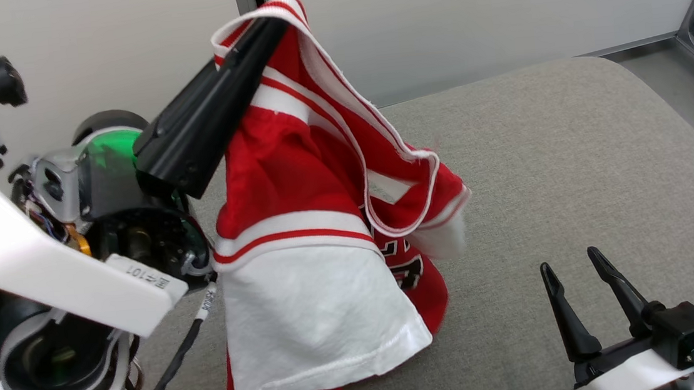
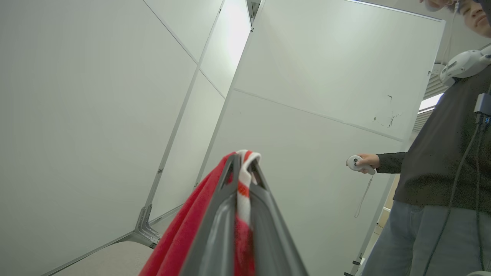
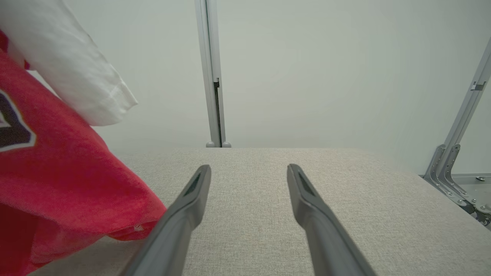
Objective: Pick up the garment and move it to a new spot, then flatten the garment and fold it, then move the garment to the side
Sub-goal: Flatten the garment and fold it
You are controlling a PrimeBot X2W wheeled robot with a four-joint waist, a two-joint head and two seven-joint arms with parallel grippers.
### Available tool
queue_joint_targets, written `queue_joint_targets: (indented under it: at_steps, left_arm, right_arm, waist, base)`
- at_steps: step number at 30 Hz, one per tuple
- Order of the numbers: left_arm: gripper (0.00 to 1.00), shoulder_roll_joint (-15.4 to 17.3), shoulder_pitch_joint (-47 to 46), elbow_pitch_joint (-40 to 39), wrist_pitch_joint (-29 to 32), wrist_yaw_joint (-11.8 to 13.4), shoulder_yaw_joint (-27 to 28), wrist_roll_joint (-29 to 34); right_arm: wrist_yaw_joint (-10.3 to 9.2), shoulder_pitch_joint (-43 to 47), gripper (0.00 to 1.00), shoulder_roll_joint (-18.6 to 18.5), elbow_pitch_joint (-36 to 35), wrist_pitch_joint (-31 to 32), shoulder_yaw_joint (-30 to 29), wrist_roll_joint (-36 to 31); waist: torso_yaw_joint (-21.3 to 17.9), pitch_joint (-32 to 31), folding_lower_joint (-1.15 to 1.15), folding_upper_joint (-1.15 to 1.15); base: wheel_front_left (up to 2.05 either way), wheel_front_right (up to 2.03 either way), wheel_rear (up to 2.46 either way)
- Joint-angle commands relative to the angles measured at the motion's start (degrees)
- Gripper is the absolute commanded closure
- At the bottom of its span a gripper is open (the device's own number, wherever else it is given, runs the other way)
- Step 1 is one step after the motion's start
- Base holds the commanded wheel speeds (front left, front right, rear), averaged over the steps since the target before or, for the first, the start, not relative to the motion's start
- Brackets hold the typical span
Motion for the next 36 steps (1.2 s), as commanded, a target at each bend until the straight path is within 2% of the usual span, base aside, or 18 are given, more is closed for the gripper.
queue_joint_targets:
  at_steps: [1,7,12,13,14,16,20,22,24,25,30,33,36]
  left_arm:
    - [1.00,-0.12,-1.54,-0.56,0.42,0.56,0.69,-1.09]
    - [1.00,-1.23,-5.78,2.23,1.87,3.60,3.08,-7.29]
    - [1.00,0.47,-7.94,14.75,4.08,4.79,2.57,-6.89]
    - [1.00,0.94,-8.28,18.44,4.23,4.32,2.05,-6.06]
    - [1.00,0.94,-8.28,18.44,4.23,4.32,2.05,-6.06]
    - [1.00,1.49,-9.22,25.75,3.43,3.02,1.15,-3.74]
    - [1.00,1.49,-11.23,40.52,-1.34,-1.65,-1.54,2.43]
    - [1.00,2.44,-12.53,47.09,-5.69,-3.44,-3.20,7.15]
    - [0.56,3.12,-13.24,53.31,-10.30,-4.19,-5.07,11.55]
    - [0.00,3.66,-13.76,58.86,-14.19,-4.58,-7.22,15.27]
    - [0.00,7.86,-14.32,67.08,-22.99,-4.84,-16.09,28.58]
    - [0.00,8.61,-12.92,69.03,-29.02,-2.41,-19.05,34.49]
    - [0.00,7.95,-9.11,68.39,-33.44,0.13,-18.95,35.45]
  right_arm:
    - [0.03,-0.49,0.00,-0.07,0.10,-0.27,0.06,0.19]
    - [0.03,-1.58,0.00,0.07,0.35,-0.26,0.40,0.57]
    - [0.03,-2.42,0.00,0.44,0.48,-0.26,1.21,0.68]
    - [0.02,-2.79,0.00,0.53,0.55,-0.27,1.50,0.86]
    - [0.02,-2.79,0.00,0.53,0.55,-0.27,1.50,0.86]
    - [0.03,-3.44,0.00,0.75,0.67,-0.26,2.08,1.08]
    - [0.03,-5.11,0.00,1.16,0.99,-0.26,3.35,1.68]
    - [0.02,-5.84,0.00,1.39,1.20,-0.27,3.83,2.02]
    - [0.03,-6.47,0.00,1.59,1.35,-0.26,4.12,2.35]
    - [0.02,-6.69,0.00,1.75,1.59,-0.26,4.20,2.75]
    - [0.03,-5.53,0.00,1.95,1.85,-0.27,3.13,3.05]
    - [0.03,-4.33,0.00,1.95,1.83,-0.26,1.66,2.51]
    - [0.02,-3.11,0.00,1.98,1.91,-0.27,0.63,1.89]
  waist:
    - [-0.49,0.20,0.00,0.00]
    - [-2.75,1.48,0.00,0.00]
    - [-5.09,3.42,0.00,0.00]
    - [-5.68,3.95,0.00,0.00]
    - [-5.68,3.95,0.00,0.00]
    - [-6.87,5.12,0.00,0.00]
    - [-9.77,8.01,0.00,0.00]
    - [-11.18,9.36,0.00,0.00]
    - [-12.43,10.60,0.00,0.00]
    - [-13.45,11.44,0.00,0.00]
    - [-13.72,11.81,0.00,0.00]
    - [-12.35,10.70,0.00,0.00]
    - [-10.44,8.54,0.00,0.00]
  base:
    - [0.00,0.00,0.00]
    - [0.00,0.00,0.00]
    - [0.00,0.00,0.00]
    - [0.00,0.00,0.00]
    - [0.00,0.00,0.00]
    - [0.00,0.00,0.00]
    - [0.00,0.00,0.00]
    - [0.00,0.00,0.00]
    - [0.00,0.00,0.00]
    - [0.00,0.00,0.00]
    - [0.00,0.00,0.00]
    - [0.00,0.00,0.00]
    - [0.00,0.00,0.00]
